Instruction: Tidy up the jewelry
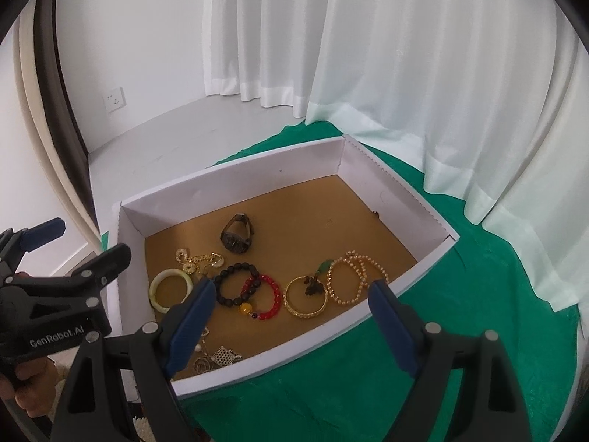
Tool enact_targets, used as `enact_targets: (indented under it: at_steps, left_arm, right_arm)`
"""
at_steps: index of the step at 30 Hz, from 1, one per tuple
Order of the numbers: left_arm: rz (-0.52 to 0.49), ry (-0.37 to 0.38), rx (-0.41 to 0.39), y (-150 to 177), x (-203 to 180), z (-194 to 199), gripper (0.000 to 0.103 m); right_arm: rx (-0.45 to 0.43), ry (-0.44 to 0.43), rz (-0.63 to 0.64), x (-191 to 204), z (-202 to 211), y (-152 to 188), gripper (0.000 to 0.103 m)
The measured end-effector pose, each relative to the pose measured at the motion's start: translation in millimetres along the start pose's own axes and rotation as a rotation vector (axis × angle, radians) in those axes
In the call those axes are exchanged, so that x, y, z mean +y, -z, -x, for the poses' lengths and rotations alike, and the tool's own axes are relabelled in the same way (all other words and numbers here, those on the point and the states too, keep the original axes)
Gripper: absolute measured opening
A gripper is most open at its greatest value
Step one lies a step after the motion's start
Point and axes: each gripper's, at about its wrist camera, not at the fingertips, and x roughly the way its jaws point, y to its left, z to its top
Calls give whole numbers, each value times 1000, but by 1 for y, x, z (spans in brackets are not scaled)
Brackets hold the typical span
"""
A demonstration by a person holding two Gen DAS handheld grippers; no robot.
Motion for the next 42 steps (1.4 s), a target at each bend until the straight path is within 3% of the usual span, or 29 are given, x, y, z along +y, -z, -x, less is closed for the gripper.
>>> enact_targets:
  at_steps: [42]
  left_arm:
    - [6, 30, 15, 0, 5, -8, 103]
  right_arm:
    - [53, 37, 1, 2, -9, 4, 87]
